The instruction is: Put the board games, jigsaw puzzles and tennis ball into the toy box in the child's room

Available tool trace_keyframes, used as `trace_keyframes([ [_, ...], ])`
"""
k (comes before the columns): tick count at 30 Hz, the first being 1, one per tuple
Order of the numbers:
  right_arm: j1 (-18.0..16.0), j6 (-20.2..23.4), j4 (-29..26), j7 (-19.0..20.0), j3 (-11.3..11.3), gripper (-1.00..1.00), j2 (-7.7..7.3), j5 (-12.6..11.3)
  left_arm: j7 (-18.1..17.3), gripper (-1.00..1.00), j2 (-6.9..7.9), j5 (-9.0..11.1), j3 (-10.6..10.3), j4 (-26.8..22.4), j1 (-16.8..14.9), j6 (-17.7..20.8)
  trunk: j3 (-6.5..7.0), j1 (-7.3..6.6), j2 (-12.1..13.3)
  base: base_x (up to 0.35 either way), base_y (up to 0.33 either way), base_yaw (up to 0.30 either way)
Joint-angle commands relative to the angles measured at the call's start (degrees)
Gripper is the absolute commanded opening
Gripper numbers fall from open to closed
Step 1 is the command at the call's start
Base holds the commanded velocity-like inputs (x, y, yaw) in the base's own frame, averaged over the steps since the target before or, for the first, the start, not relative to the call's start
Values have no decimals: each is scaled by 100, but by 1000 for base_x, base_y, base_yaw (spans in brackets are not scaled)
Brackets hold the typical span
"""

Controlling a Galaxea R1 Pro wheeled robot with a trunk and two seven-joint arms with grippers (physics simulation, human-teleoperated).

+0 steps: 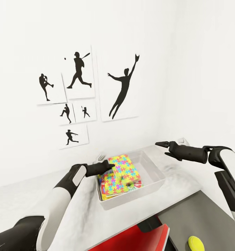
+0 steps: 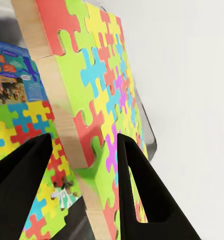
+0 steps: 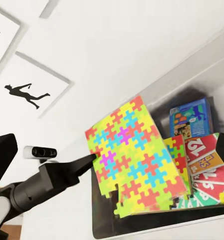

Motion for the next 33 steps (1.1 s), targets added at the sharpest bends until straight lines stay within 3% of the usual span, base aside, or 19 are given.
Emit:
trace_keyframes([
  [1, -7, 1, -4, -62, 6, 100, -2, -52, 63, -100, -9, -1, 36, 1, -12, -17, -11, 2, -10, 0, 0, 0],
  [8, -7, 1, -6, -72, 7, 100, 2, -47, 473, -100, -14, 21, 36, 0, -32, -181, -52, 2, -10, 0, 0, 0],
  [33, -7, 1, -4, -76, 7, 100, 12, -46, 511, -100, -119, 16, 26, -4, -49, -309, -285, 2, -10, 0, 0, 0],
])
